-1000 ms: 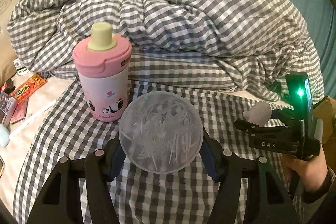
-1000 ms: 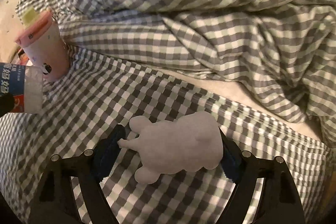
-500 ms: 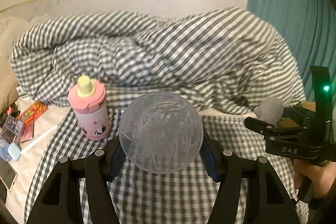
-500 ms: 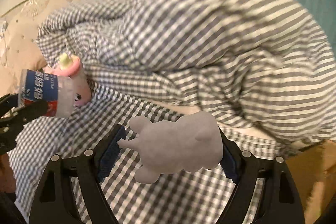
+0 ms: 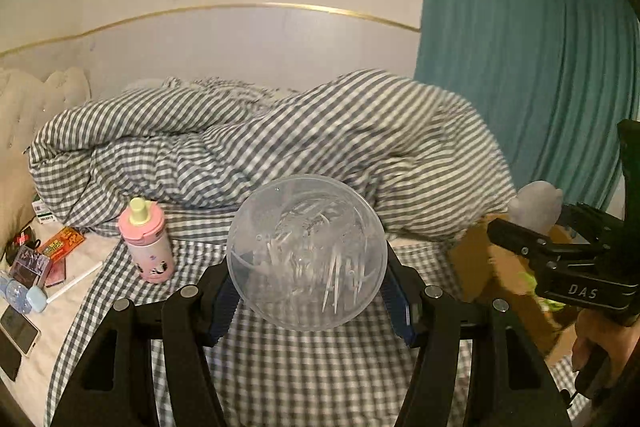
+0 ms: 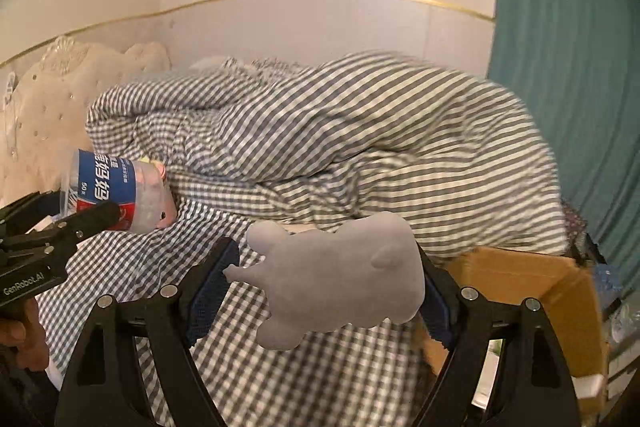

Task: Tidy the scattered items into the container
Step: 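Lift and carry the plush toy and clear container over the cardboard box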

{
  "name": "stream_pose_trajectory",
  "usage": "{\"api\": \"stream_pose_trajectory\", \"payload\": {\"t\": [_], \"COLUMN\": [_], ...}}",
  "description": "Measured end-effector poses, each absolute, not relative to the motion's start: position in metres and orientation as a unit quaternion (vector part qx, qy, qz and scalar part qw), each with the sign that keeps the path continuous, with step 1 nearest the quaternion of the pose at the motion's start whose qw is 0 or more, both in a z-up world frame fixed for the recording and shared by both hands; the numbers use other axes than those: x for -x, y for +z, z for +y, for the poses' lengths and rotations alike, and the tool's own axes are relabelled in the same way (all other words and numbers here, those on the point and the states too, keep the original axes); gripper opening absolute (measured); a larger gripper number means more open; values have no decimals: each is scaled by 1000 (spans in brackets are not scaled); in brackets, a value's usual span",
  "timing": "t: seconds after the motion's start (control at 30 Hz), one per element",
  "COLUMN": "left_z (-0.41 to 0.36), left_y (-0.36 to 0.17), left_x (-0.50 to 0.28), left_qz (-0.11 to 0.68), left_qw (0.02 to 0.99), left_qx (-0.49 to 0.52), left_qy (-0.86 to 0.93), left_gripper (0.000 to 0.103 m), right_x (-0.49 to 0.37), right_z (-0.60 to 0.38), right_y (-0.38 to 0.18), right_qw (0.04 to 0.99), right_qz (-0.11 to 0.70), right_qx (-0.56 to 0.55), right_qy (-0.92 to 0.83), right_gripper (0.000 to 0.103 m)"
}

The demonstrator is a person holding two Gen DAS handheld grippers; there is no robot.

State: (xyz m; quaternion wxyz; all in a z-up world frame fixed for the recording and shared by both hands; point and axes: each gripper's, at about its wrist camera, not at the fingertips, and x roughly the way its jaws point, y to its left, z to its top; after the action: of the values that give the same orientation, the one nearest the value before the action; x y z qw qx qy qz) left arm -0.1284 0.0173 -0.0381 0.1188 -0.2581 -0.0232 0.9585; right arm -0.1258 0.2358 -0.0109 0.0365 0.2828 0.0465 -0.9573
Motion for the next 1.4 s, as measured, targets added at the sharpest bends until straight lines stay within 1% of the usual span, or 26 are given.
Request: {"api": "stream_pose_trajectory", "payload": {"t": [0.33,0.7,1.07,1.4], "left_z": [83,154,221,273], "left_y": [2,23,26,21], "left_x": [76,47,36,39], "left_qz": [-18,-8,10,27], "left_qw": [168,225,267,294], "left_qx": [228,210,208,216], "left_qy": [959,951,941,930], "left_gripper": [64,64,64,64], "right_x": [35,-31,-74,-91], "right_z": [294,356,413,463], "right_y": [36,59,72,67], "right_qw": [-21,-88,-141,-169], "right_qz": [41,35,20,3], "right_qx": [-244,-231,-217,-219], "right_qy": [-969,-968,-966,-961], "right_gripper": [82,82,82,82]}}
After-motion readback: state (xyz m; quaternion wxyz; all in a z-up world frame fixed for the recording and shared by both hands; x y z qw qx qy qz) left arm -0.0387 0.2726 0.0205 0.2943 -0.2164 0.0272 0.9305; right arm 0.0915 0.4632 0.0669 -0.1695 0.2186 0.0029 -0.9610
